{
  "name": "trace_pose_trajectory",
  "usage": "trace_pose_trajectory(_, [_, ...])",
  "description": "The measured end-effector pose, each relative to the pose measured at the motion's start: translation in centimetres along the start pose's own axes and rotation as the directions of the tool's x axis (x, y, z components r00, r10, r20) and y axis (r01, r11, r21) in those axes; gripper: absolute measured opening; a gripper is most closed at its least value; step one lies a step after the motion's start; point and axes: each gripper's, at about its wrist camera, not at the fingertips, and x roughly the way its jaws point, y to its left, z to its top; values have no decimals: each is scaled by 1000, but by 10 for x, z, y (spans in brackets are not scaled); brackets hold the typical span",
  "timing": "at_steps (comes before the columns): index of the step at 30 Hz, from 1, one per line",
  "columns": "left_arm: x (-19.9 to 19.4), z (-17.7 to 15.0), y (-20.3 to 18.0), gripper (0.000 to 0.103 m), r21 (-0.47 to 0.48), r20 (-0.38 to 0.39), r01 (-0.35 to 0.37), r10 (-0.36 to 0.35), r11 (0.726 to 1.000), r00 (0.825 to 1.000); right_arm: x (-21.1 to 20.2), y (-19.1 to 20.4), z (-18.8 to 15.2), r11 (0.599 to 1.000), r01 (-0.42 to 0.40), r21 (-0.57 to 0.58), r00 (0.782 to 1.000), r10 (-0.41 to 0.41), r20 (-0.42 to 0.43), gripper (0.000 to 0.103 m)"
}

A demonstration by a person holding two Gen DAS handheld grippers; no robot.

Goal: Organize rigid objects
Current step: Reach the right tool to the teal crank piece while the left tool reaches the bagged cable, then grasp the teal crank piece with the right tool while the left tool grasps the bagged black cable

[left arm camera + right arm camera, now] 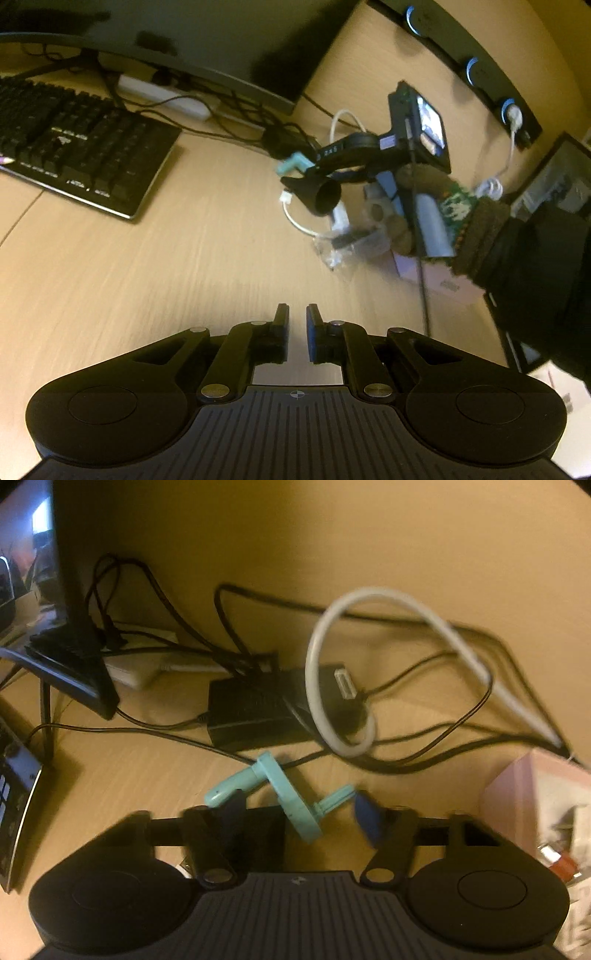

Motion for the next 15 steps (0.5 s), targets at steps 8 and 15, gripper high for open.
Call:
trace_pose_trajectory(8, [32,11,-28,13,171,-37,50,-44,984,998,-80,10,-64,988,-94,-119,995,96,9,11])
trace_pose_trajectory(15, [89,36,-101,16,412,-49,108,-96,905,994,-180,-26,-101,998,-16,-55,990,24,142,11])
